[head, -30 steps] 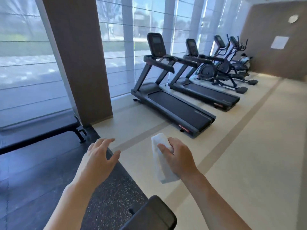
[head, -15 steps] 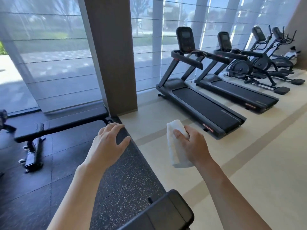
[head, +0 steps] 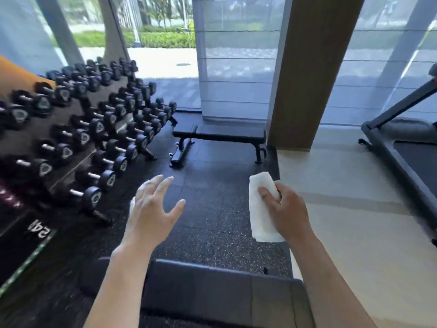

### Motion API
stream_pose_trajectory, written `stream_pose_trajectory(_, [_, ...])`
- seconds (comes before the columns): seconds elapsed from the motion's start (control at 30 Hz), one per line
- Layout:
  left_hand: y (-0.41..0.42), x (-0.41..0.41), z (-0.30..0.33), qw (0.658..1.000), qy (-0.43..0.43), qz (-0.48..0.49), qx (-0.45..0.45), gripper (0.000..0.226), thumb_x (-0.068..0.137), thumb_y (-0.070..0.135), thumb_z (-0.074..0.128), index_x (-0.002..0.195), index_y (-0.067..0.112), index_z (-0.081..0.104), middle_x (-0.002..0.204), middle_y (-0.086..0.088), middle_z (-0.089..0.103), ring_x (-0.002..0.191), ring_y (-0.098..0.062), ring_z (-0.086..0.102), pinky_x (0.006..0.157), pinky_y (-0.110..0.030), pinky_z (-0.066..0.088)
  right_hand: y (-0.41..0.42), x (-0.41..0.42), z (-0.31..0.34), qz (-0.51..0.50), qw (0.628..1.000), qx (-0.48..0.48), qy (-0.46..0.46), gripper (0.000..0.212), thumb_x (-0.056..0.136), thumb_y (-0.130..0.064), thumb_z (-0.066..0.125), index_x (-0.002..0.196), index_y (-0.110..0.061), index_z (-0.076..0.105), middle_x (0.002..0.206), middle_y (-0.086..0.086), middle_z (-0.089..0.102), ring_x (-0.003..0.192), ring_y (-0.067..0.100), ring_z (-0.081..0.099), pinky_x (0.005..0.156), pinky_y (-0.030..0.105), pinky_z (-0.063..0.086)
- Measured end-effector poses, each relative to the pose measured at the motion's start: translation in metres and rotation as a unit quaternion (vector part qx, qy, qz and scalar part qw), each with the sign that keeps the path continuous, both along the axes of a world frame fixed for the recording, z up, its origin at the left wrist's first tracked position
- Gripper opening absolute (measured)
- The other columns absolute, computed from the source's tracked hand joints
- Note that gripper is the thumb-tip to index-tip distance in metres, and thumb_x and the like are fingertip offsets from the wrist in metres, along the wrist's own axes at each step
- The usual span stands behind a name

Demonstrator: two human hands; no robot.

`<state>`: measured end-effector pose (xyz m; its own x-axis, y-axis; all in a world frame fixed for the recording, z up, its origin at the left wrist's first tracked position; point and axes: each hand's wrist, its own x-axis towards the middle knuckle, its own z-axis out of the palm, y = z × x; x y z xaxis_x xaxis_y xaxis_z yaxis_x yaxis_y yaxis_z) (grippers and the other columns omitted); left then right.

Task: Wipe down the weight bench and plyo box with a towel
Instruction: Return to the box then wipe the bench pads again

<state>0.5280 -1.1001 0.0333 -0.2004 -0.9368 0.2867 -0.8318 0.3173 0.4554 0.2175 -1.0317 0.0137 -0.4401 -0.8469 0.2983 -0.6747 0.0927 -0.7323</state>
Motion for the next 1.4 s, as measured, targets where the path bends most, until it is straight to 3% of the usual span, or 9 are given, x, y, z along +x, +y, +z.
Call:
stream_pose_trajectory(0.17, [0.072, 0.083, -0.006, 0.993, -0.007, 0.116, 0.018, 0.066, 0.096, 0.056, 0.063, 0.155, 0.03, 0.049, 0.163, 0.001, 0.043, 0.153, -0.023, 0.03, 0.122, -0.058, 0.033, 0.002, 0.068, -0.014, 0.104, 0.994, 0.028, -0.035, 0.038, 0.101, -0.048, 0.061, 0.075, -0.021, 0.051, 0.074, -0.002, 0.059, 0.067, 0.021, 0.058, 0.063, 0.042, 0.05])
stream_pose_trajectory(0.5, [0.186, 0.248, 0.004, 0.971, -0.002, 0.237, 0.0, 0.066, 0.096, 0.056, 0.061, 0.155, 0.033, 0.047, 0.163, 0.005, 0.041, 0.153, -0.02, 0.029, 0.124, -0.056, 0.032, 0.04, 0.25, 0.005, 0.235, 0.97, 0.043, -0.048, 0.035, 0.1, -0.048, 0.061, 0.077, -0.023, 0.054, 0.075, -0.002, 0.062, 0.07, 0.023, 0.06, 0.067, 0.044, 0.053])
stream_pose_trajectory(0.73, [0.265, 0.407, 0.0, 0.952, 0.009, 0.307, -0.007, 0.064, 0.095, 0.055, 0.064, 0.154, 0.033, 0.05, 0.162, 0.004, 0.042, 0.152, -0.021, 0.031, 0.124, -0.056, 0.033, 0.077, 0.419, 0.002, 0.292, 0.954, 0.05, -0.043, 0.037, 0.099, -0.05, 0.061, 0.081, -0.018, 0.056, 0.077, 0.0, 0.063, 0.071, 0.024, 0.062, 0.067, 0.046, 0.055])
stream_pose_trajectory(0.93, [0.337, 0.523, 0.0, 0.924, 0.024, 0.381, -0.013, 0.063, 0.094, 0.053, 0.066, 0.151, 0.032, 0.052, 0.161, 0.005, 0.043, 0.15, -0.02, 0.033, 0.123, -0.053, 0.033, 0.109, 0.559, 0.005, 0.369, 0.926, 0.061, -0.045, 0.043, 0.099, -0.051, 0.062, 0.076, -0.017, 0.047, 0.071, 0.003, 0.058, 0.067, 0.028, 0.057, 0.06, 0.041, 0.046])
stream_pose_trajectory(1.07, [0.369, 0.574, 0.0, 0.908, 0.036, 0.416, -0.019, 0.063, 0.094, 0.054, 0.064, 0.152, 0.033, 0.052, 0.161, 0.006, 0.043, 0.151, -0.018, 0.033, 0.124, -0.055, 0.032, 0.119, 0.626, 0.007, 0.411, 0.909, 0.062, -0.035, 0.047, 0.095, -0.058, 0.058, 0.078, -0.015, 0.047, 0.068, 0.005, 0.056, 0.064, 0.027, 0.055, 0.057, 0.041, 0.044])
stream_pose_trajectory(1.4, [0.378, 0.648, -0.022, 0.878, 0.058, 0.474, 0.003, 0.062, 0.096, 0.055, 0.063, 0.153, 0.035, 0.049, 0.163, 0.008, 0.041, 0.152, -0.015, 0.031, 0.125, -0.051, 0.031, 0.094, 0.726, 0.005, 0.47, 0.88, 0.059, -0.031, 0.048, 0.099, -0.042, 0.065, 0.067, -0.02, 0.035, 0.058, -0.006, 0.042, 0.054, 0.012, 0.037, 0.055, 0.034, 0.029])
